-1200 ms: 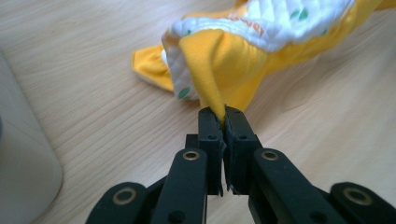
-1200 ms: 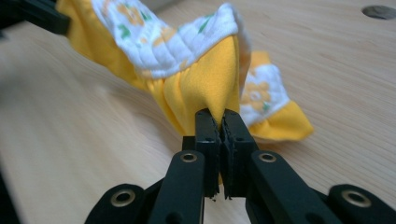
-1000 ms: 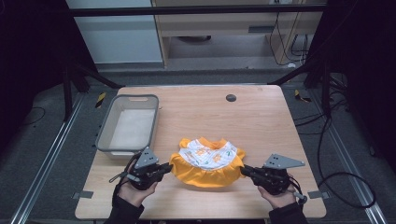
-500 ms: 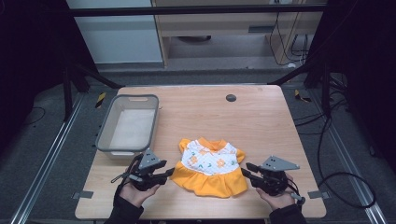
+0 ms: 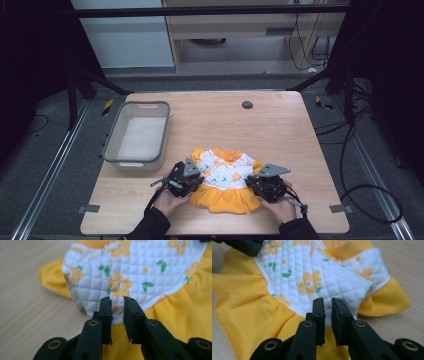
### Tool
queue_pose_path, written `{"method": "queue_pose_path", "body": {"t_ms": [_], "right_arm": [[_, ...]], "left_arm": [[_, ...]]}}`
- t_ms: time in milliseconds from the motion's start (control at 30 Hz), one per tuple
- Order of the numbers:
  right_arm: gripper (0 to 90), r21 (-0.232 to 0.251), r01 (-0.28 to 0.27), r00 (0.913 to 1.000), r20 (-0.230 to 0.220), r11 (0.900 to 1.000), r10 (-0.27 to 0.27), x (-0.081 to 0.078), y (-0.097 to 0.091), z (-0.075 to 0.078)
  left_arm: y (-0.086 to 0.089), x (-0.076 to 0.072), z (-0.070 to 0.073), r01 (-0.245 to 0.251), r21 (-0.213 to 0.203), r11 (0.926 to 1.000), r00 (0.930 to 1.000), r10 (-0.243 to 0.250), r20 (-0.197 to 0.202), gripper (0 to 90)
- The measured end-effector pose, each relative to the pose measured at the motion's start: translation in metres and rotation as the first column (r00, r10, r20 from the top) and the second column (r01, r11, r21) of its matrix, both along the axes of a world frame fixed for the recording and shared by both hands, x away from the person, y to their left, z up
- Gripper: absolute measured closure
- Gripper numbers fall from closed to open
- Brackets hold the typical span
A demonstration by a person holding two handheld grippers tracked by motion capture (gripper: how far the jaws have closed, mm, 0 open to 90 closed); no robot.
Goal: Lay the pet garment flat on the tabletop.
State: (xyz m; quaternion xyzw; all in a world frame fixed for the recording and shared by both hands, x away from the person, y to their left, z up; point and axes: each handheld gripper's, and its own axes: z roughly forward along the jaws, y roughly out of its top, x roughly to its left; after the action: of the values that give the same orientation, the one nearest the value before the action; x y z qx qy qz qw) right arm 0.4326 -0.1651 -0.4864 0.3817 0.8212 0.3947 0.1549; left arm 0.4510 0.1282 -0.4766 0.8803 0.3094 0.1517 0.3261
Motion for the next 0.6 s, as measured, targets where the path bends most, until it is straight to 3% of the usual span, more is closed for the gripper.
{"method": "queue_pose_path", "body": {"t_ms": [33,100,400,600], "right_arm": [[81.1,-0.023,-0.02,0.9992,-0.034,0.9995,0.019,-0.002,0.002,-0.004],[81.3,-0.035,-0.042,0.9979,-0.051,0.9985,0.04,-0.005,0.004,-0.007],[80.2,-0.029,-0.089,0.993,-0.081,0.9956,0.086,-0.023,0.004,-0.007],[78.9,-0.05,-0.127,0.9878,-0.097,0.9907,0.121,-0.033,0.005,-0.008]], "left_arm": [[0.002,-0.002,-0.002,0.005,0.003,1.0,0.9997,-0.004,-0.025,77.9],[0.007,-0.013,-0.005,0.024,0.013,0.9996,0.9986,-0.023,-0.048,78.8],[0.011,-0.036,-0.006,0.037,0.004,0.9993,0.9961,-0.036,-0.081,79.6],[0.011,-0.05,-0.006,0.056,0.01,0.9984,0.9958,-0.055,-0.072,79.3]]}}
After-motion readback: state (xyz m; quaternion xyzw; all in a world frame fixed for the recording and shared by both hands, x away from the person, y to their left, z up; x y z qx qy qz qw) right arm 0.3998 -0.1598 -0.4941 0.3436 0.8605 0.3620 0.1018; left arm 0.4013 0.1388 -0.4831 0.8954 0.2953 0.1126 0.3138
